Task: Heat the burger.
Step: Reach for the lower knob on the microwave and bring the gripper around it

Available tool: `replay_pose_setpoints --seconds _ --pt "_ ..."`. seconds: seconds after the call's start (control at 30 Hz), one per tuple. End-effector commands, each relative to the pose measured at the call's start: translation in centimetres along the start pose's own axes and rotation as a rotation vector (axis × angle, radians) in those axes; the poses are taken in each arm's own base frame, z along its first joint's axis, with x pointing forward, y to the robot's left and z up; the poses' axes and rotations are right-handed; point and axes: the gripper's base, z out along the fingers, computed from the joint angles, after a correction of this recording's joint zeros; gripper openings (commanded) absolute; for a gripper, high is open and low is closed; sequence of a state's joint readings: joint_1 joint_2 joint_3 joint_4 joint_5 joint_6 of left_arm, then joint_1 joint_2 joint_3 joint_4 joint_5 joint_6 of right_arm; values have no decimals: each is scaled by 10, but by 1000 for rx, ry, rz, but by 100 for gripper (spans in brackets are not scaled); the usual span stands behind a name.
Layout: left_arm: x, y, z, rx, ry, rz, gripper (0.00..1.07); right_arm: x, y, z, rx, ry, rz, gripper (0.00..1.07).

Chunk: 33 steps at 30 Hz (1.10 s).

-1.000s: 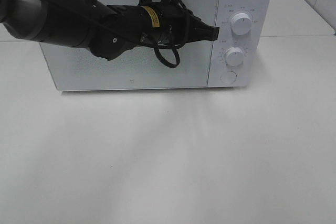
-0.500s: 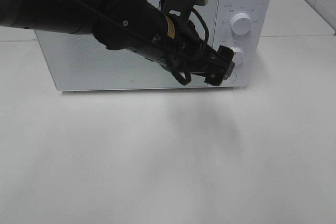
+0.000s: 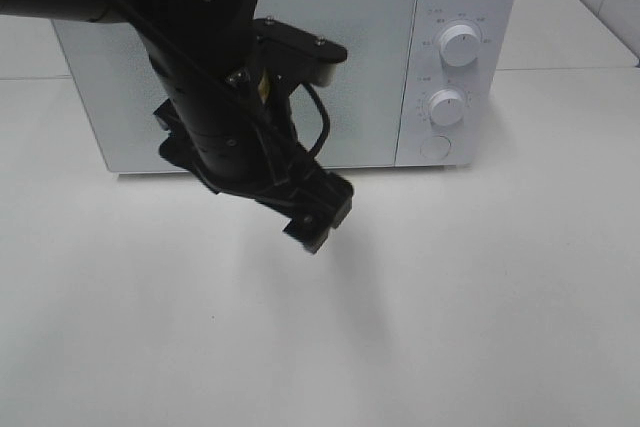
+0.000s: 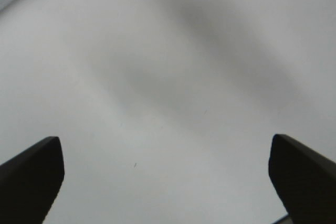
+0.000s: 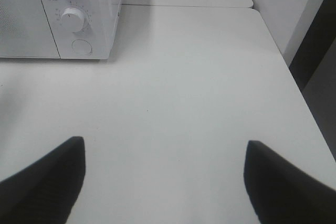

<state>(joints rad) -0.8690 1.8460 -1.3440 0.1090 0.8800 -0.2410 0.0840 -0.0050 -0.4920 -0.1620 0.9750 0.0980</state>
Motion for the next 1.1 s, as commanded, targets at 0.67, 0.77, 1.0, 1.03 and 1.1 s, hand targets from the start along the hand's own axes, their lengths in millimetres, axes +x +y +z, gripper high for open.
replay_pose_setpoints --seconds 0.67,0.77,1.0,1.03,1.1 --pt "28 76 -21 107 344 -174 99 2 -1 -4 7 -44 10 75" --pt "34 102 -33 101 314 -236 99 2 -1 -4 7 -44 10 75" --pt "66 152 -59 73 267 -408 99 2 -1 -4 7 -44 10 75" --pt "74 160 -64 67 257 -434 99 2 -1 -4 7 -44 10 75" --pt "89 173 -72 57 244 -482 99 2 -1 -4 7 -44 10 75"
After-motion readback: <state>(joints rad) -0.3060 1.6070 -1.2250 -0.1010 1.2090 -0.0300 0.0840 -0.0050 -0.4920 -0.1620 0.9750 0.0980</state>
